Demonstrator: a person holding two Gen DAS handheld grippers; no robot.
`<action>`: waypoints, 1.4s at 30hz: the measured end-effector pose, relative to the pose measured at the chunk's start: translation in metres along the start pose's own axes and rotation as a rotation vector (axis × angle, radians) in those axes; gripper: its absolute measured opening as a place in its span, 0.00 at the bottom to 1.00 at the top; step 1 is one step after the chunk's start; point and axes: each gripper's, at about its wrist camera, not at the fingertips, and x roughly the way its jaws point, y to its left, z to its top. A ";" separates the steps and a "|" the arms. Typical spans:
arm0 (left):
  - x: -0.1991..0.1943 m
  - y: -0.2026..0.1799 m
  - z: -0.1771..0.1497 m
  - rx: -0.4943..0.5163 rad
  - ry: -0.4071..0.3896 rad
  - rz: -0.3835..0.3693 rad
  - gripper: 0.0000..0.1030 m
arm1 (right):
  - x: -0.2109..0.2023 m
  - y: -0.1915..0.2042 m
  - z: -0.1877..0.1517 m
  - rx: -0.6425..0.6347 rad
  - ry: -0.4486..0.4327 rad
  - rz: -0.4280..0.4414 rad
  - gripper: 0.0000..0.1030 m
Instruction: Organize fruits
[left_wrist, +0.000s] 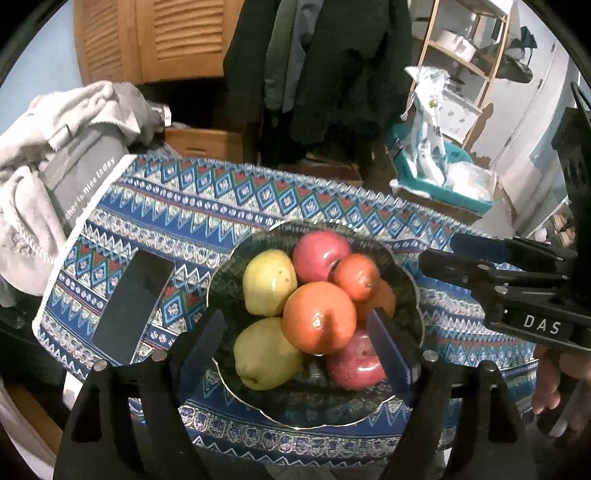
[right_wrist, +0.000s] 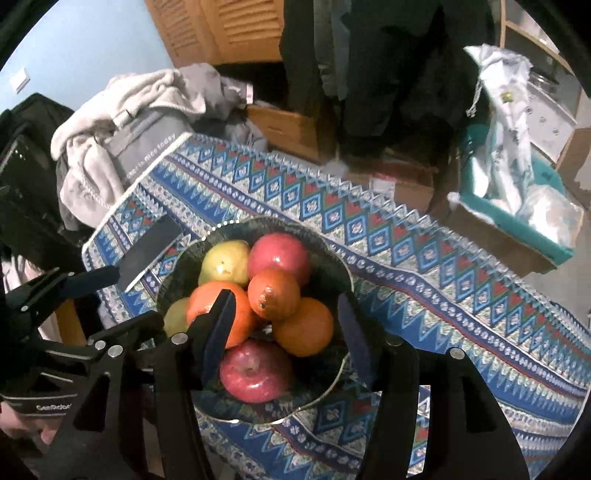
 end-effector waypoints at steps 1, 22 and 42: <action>-0.005 -0.002 0.001 0.005 -0.013 -0.004 0.79 | -0.005 0.000 0.000 0.002 -0.007 -0.002 0.58; -0.085 -0.032 0.018 0.066 -0.210 -0.028 0.89 | -0.118 0.005 0.000 -0.028 -0.238 -0.089 0.73; -0.131 -0.060 0.025 0.099 -0.318 -0.075 0.99 | -0.170 -0.014 -0.022 0.018 -0.352 -0.136 0.78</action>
